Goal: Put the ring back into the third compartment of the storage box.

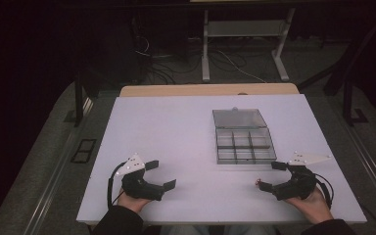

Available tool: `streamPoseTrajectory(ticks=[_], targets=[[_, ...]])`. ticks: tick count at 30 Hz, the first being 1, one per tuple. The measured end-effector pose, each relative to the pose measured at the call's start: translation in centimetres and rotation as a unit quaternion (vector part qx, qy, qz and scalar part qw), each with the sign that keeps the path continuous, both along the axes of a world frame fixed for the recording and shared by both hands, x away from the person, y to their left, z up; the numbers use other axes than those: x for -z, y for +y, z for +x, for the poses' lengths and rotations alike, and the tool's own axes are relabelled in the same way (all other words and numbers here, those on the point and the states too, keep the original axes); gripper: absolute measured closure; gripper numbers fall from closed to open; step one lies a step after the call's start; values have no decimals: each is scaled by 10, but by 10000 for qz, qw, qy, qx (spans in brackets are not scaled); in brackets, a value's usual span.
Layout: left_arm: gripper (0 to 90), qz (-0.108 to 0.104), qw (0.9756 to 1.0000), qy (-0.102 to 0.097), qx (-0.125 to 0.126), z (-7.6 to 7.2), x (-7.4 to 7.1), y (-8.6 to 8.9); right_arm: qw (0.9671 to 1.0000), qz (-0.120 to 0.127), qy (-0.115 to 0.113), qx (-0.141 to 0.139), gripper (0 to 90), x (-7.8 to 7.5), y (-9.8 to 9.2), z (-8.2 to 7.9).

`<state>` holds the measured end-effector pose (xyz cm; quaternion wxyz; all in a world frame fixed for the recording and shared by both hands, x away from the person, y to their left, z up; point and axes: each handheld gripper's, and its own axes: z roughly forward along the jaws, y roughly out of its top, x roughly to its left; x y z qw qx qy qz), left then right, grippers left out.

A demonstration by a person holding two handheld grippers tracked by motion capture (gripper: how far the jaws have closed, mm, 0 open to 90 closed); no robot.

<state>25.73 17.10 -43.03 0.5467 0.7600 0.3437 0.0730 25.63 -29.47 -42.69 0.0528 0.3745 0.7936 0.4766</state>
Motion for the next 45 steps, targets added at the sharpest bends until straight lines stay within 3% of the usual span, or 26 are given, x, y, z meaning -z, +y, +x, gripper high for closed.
streamPoseTrajectory(ticks=[30,45], targets=[[0,-89,10000,14,17,0,0,1,10000,0,7,-15,0,-3,-4,-1],[0,-127,9999,41,-19,0,0,1,9988,-358,56,-324,0,-19,10,5]])
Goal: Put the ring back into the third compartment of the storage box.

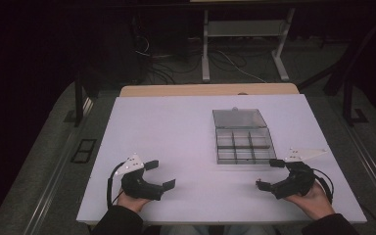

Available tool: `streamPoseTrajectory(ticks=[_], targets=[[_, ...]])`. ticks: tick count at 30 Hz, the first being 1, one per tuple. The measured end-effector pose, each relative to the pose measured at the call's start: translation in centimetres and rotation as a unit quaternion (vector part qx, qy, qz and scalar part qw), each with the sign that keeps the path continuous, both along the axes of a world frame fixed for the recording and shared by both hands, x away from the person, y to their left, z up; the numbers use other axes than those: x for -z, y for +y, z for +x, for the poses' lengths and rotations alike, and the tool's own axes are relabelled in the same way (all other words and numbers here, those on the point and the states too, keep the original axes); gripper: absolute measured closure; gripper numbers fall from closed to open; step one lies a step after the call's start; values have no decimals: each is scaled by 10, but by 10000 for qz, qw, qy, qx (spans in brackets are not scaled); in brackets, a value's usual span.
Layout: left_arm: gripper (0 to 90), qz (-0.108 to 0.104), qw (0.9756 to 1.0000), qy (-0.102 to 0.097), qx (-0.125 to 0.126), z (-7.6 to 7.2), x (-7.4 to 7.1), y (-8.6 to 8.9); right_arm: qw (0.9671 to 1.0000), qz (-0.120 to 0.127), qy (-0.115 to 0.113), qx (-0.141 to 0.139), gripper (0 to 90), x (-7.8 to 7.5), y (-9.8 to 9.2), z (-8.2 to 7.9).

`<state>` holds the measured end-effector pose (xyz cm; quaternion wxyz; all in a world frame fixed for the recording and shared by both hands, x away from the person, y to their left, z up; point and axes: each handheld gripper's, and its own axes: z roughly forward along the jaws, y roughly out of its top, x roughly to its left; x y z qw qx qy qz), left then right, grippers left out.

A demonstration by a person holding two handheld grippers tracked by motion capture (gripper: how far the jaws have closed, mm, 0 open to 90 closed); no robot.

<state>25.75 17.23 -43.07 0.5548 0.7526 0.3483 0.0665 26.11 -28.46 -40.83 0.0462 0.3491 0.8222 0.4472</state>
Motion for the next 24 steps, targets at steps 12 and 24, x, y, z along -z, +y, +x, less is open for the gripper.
streamPoseTrajectory(ticks=[12,24], targets=[[0,9,10000,12,13,0,1,0,9992,-304,140,-229,0,2,11,7],[0,0,10000,27,16,0,1,0,9955,-694,314,-564,0,6,21,11]])
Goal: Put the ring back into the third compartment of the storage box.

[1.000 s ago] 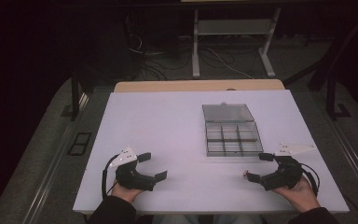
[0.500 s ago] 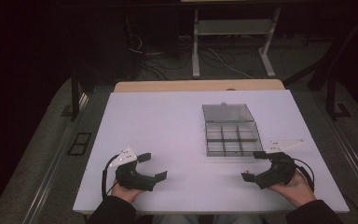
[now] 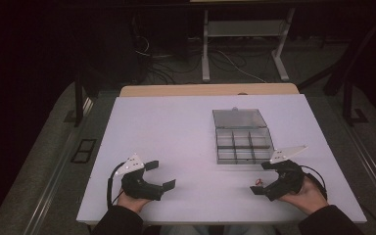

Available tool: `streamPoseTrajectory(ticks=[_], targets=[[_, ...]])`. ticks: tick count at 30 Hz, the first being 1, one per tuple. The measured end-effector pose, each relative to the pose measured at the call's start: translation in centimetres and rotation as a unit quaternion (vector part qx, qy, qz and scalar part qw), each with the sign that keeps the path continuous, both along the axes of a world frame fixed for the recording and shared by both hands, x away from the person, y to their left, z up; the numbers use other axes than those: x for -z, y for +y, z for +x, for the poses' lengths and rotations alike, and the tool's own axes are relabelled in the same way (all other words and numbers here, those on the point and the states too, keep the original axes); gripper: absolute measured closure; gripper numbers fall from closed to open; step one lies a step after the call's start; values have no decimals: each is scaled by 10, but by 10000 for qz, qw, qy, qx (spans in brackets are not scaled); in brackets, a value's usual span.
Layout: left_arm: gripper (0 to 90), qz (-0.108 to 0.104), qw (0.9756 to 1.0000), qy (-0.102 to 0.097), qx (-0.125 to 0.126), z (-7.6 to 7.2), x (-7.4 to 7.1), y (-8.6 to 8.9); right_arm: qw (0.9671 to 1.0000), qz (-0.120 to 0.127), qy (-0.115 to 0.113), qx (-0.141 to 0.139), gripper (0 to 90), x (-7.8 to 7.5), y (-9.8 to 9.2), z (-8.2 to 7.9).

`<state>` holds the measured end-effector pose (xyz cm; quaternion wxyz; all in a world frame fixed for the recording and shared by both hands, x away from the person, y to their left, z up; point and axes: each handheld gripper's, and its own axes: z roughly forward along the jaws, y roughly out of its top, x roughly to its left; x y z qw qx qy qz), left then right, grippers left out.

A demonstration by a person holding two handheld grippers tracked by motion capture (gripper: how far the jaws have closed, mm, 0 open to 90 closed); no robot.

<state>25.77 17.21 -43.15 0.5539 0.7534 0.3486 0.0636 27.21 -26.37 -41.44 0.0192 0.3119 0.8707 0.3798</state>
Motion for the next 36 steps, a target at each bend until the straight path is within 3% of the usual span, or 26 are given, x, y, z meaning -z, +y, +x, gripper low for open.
streamPoseTrajectory(ticks=[19,27,29,32,33,36], targets=[[0,-12,10000,29,24,0,1,0,9962,-663,307,-472,0,5,4,14],[0,-4,10000,45,50,0,1,-1,9946,-809,434,-484,0,8,2,16],[0,-10,10000,46,52,0,1,0,9942,-843,497,-441,63,8,1,16],[0,-15,10000,48,50,0,1,0,9937,-895,580,-348,72,9,-1,17],[0,-14,10000,49,51,0,1,0,9935,-879,631,-346,149,10,-3,18],[0,-10,10000,46,56,0,1,0,9936,-879,643,-305,158,10,-4,18]])
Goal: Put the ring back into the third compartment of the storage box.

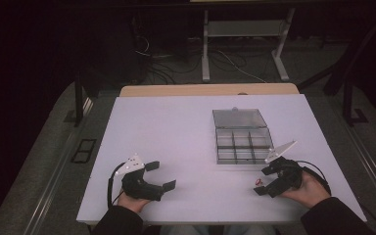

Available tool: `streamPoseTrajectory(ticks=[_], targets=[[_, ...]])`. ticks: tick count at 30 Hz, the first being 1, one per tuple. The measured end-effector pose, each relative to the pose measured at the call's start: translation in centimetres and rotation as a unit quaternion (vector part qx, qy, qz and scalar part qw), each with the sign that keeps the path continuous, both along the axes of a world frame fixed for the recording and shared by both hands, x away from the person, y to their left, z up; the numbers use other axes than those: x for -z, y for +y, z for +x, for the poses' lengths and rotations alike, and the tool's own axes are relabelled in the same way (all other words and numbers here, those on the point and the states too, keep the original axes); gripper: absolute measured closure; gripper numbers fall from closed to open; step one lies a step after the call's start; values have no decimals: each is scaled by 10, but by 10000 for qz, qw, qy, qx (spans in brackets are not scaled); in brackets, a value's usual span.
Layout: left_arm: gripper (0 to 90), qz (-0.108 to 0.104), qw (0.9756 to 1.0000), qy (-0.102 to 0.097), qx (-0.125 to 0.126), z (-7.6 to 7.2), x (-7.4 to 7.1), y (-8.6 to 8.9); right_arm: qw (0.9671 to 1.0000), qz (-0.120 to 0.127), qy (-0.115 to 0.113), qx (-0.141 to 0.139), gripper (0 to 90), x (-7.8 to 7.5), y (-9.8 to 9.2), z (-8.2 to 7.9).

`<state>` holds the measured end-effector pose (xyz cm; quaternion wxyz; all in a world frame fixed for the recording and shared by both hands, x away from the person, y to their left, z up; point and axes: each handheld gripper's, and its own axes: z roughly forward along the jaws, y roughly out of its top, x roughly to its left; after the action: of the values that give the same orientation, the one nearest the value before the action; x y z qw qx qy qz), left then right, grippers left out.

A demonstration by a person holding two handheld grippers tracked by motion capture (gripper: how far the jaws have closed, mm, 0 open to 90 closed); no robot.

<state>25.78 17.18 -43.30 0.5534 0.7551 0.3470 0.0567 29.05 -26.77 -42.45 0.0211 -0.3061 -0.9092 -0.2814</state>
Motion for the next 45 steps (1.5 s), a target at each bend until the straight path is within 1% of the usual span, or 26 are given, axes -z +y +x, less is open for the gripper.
streamPoseTrajectory(ticks=[1,3,4,5,8,11,12,14,22,30,31,37,45], targets=[[0,-3,10000,4,-2,0,0,0,10000,19,16,-22,202,1,-2,0],[0,1,10000,6,-2,0,0,0,10000,13,10,-22,216,1,-2,0],[0,0,10000,9,-2,0,0,0,10000,10,27,-33,253,1,-3,0],[0,-9,10000,16,-4,0,0,0,10000,10,27,-33,253,1,-3,0],[0,-15,10000,25,3,0,1,-1,10000,-5,22,-50,289,2,-4,-1],[0,-17,10000,30,1,-1,1,-1,10000,0,-33,-49,343,2,-4,-2],[0,-17,10000,30,3,-1,1,-1,10000,0,-33,-49,343,2,-4,-2],[0,0,10000,19,13,-1,1,-1,10000,-5,-53,-51,377,2,-4,-2],[0,-9,10000,32,3,-1,1,-1,9998,-83,-133,-130,442,3,0,-4],[0,9,10000,26,-1,-1,1,-1,9997,-142,-178,-104,486,4,1,-4],[0,2,10000,27,-3,-1,1,-1,9996,-157,-201,-91,507,4,1,-4],[0,18,10000,29,10,-1,1,-2,9993,-229,-279,-109,548,4,4,-6],[0,5,10000,31,16,-1,1,-2,9993,-253,-233,-133,602,5,4,-5]])
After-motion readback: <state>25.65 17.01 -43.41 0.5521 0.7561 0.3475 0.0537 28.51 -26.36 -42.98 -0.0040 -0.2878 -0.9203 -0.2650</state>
